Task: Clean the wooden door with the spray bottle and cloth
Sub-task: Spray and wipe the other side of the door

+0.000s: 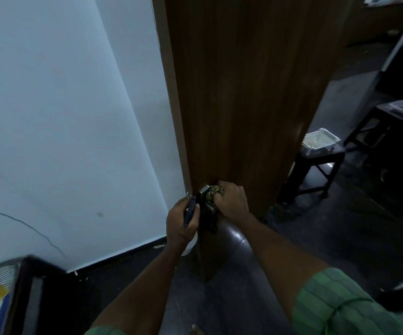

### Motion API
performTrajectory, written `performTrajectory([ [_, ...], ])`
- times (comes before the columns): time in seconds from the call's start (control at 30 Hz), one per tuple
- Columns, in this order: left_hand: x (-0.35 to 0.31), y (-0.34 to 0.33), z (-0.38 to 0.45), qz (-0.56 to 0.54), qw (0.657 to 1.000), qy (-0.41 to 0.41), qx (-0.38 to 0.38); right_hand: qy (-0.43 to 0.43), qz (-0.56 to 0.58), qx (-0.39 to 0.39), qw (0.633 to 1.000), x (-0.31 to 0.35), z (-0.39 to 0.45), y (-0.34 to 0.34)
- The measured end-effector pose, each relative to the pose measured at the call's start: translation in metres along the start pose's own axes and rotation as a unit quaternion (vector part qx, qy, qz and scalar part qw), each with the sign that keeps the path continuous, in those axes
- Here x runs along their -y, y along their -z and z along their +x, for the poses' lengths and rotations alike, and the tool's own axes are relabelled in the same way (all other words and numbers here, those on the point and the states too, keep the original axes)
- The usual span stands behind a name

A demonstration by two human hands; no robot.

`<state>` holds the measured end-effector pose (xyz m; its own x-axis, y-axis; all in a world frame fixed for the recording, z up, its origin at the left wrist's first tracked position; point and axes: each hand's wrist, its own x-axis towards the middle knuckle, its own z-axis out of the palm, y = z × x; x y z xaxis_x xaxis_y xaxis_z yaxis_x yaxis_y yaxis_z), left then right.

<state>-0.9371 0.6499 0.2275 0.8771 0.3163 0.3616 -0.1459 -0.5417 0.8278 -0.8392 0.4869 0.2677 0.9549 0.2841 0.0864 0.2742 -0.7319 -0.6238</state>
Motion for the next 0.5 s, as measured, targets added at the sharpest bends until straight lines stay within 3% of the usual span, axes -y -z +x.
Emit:
performTrajectory([
  [0.2,-0.039,-0.031,-0.056,-0.039,0.999,0.001,0.013,-0.036,0.006,-0.052,0.998,-0.027,-0.067,0.032],
  [0.5,-0.105,-0.061,-0.124,-0.061,0.987,-0.021,0.145,-0.134,0.021,-0.186,0.973,-0.066,-0.186,0.069],
])
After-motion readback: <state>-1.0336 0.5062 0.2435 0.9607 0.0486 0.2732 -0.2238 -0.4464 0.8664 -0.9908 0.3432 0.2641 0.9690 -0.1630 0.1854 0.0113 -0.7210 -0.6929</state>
